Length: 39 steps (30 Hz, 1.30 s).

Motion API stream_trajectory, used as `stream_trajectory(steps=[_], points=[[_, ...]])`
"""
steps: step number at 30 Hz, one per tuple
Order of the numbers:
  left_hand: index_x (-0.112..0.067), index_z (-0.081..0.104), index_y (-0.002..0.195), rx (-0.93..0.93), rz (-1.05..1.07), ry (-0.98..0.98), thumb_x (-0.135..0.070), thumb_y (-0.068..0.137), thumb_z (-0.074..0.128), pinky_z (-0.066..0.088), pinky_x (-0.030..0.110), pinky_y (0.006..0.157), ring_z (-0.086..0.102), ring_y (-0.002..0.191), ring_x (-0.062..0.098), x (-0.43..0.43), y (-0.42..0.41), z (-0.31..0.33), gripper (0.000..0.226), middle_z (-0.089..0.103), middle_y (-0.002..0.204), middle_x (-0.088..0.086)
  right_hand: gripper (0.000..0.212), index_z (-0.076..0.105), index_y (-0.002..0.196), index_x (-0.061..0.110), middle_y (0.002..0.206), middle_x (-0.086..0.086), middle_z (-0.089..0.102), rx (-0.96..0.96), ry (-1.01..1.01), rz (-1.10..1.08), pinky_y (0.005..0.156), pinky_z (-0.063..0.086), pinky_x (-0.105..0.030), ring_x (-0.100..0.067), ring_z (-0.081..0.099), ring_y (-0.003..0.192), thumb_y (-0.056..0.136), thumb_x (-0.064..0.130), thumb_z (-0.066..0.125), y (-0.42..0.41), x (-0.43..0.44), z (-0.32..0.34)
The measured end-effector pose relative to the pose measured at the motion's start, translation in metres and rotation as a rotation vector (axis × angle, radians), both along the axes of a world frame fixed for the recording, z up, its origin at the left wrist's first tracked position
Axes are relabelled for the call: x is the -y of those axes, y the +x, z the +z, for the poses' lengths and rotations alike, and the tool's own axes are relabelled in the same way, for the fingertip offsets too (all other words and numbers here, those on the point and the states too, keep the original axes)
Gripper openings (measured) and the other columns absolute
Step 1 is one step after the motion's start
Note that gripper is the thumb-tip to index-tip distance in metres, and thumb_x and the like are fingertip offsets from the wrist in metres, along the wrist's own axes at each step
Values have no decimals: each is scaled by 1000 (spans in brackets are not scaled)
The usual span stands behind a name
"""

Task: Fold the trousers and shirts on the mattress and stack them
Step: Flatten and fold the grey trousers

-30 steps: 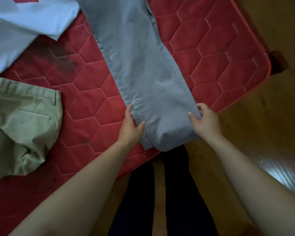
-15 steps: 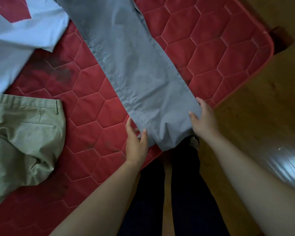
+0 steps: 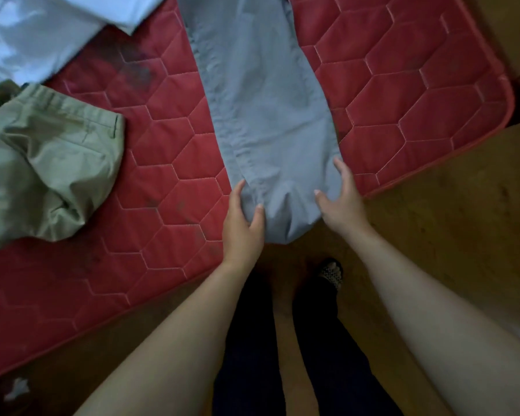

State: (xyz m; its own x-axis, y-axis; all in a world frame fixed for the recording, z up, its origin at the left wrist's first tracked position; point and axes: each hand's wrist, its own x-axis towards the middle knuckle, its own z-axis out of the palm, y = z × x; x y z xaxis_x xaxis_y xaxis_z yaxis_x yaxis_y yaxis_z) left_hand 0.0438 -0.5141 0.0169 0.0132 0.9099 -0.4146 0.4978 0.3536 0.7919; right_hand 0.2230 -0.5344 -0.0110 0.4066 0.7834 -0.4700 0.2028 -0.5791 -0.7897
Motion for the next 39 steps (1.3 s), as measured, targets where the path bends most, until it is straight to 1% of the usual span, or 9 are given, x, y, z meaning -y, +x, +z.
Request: stream_trajectory(steps=[2, 4, 9, 14, 21, 25, 28, 33, 39], points=[[-28, 49, 123, 14, 55, 37, -16, 90, 55, 42, 15, 91, 52, 104, -11, 2, 0, 11, 36, 56, 113, -26, 62, 35, 141, 21, 139, 9, 41, 29, 126, -3, 88, 22, 7, 10, 33, 118, 85, 14, 62, 10, 0, 19], [-29, 55, 114, -22, 64, 9, -15, 91, 52, 47, 24, 88, 55, 97, -7, 10, -1, 17, 27, 59, 104, -23, 58, 40, 137, 23, 135, 12, 44, 94, 197, 26, 90, 23, 5, 14, 34, 116, 83, 20, 62, 22, 4, 33], [-18, 48, 132, -335, -113, -264, -25, 97, 45, 33, 28, 100, 47, 118, 24, 22, -3, 5, 36, 42, 134, 10, 64, 23, 147, 32, 145, -9, 35, 234, -128, 375, 99, 25, -22, -23, 35, 132, 91, 36, 56, 42, 20, 28], [-14, 48, 129, -285, -74, -217, -25, 93, 50, 40, 34, 98, 51, 114, 21, -24, 13, -11, 37, 51, 129, 9, 60, 32, 144, 23, 142, -6, 35, 321, -60, 355, 99, 27, -24, -21, 38, 129, 91, 34, 56, 53, -1, 11], [-13, 37, 137, -397, 2, -83, -25, 92, 53, 37, 34, 98, 49, 119, 30, -98, 44, -56, 49, 43, 135, 13, 59, 35, 141, 9, 141, -15, 33, 454, -18, 339, 107, 28, -34, -31, 35, 129, 89, 28, 58, 55, -85, -30], [-20, 36, 138, -226, 36, -23, -17, 93, 51, 38, 31, 99, 51, 119, 27, -105, 45, -55, 48, 52, 133, 9, 49, 41, 136, 10, 131, -12, 51, 439, 69, 198, 98, 35, -30, -27, 49, 119, 88, 12, 54, 55, -105, -30], [-22, 41, 133, -223, 38, 84, -15, 92, 51, 44, 36, 96, 56, 111, 23, -92, 26, -43, 43, 57, 127, 4, 48, 44, 133, 12, 122, -10, 59, 386, 111, 186, 90, 41, -31, -27, 56, 109, 86, 9, 56, 47, -94, -20], [-19, 37, 140, -375, -119, -78, -20, 91, 53, 43, 37, 96, 54, 108, 28, -98, 0, -38, 51, 48, 126, 12, 60, 37, 137, 5, 131, -19, 44, 445, -58, 361, 97, 37, -35, -33, 47, 118, 85, 19, 64, 49, -98, -13], [-13, 39, 138, -413, -133, -37, -25, 90, 54, 34, 35, 103, 46, 119, 36, -210, 12, -39, 51, 41, 133, 19, 58, 41, 135, 7, 132, -17, 42, 453, 11, 422, 100, 29, -27, -29, 42, 122, 85, 25, 65, 50, -196, -6]])
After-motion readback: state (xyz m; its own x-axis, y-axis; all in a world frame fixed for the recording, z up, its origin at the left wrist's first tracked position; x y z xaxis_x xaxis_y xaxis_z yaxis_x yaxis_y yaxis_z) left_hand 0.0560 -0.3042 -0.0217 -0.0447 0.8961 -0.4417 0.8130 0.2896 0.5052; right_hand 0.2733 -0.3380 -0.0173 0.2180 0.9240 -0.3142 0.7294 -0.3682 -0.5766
